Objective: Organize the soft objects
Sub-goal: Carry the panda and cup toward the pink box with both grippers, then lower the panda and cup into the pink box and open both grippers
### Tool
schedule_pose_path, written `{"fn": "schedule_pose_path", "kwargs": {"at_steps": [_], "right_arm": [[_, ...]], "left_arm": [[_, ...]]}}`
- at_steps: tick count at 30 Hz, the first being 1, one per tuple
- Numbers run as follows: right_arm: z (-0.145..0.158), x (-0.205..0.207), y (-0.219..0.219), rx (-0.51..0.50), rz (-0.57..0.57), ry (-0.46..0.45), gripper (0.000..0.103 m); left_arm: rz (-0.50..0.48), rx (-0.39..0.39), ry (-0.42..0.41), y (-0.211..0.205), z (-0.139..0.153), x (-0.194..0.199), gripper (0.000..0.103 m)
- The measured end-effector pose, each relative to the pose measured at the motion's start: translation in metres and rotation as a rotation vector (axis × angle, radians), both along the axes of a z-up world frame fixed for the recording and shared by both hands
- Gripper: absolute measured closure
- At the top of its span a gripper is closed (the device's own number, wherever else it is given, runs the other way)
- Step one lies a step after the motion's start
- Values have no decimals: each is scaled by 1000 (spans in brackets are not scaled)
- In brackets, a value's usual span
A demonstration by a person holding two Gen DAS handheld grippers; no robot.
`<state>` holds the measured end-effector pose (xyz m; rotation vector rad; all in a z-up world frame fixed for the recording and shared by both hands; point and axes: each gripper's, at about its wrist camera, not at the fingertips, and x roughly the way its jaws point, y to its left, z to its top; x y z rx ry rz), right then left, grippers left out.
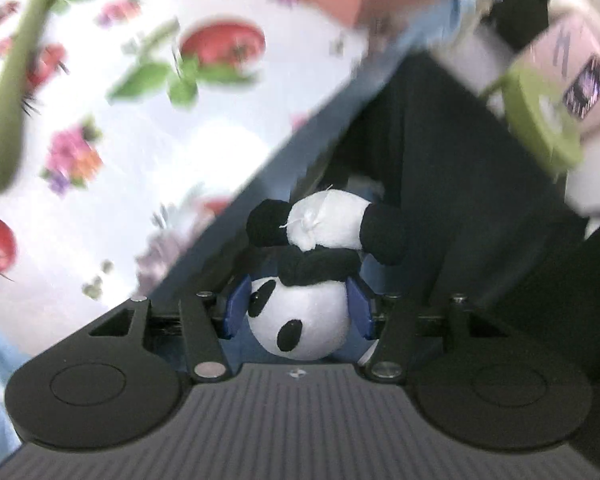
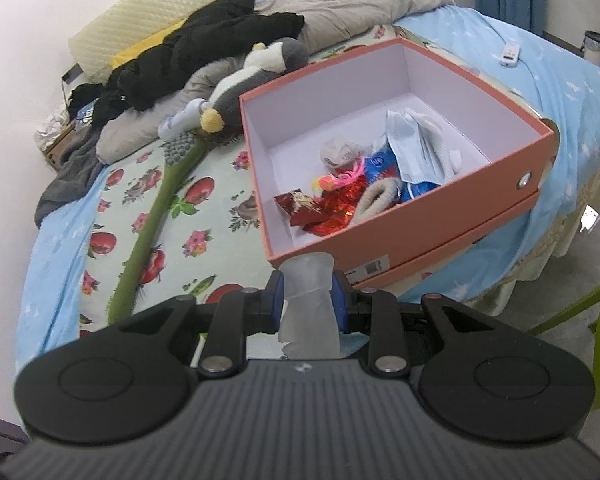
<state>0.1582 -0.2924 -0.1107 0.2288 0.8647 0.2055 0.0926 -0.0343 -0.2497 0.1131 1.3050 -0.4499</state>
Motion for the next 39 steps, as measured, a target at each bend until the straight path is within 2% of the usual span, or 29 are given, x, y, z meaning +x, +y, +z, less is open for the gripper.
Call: {"fn": "schedule_pose_path", "kwargs": {"at_steps": [12, 20, 27, 32, 39], "right_arm": [[18, -10, 12, 1, 42, -65, 74], [23, -6, 12, 8, 46, -81, 74], [27, 12, 4, 24, 37, -96, 74], [35, 35, -6, 16, 34, -123, 74], [32, 82, -28, 9, 4, -134, 74]], "left_arm": [[200, -126, -212, 9, 100, 4, 46], [270, -186, -283, 5, 135, 32, 47], [309, -237, -347, -16, 158, 85, 47], [286, -255, -391, -44, 171, 132, 46], [258, -254, -392, -83, 166, 204, 46]]}}
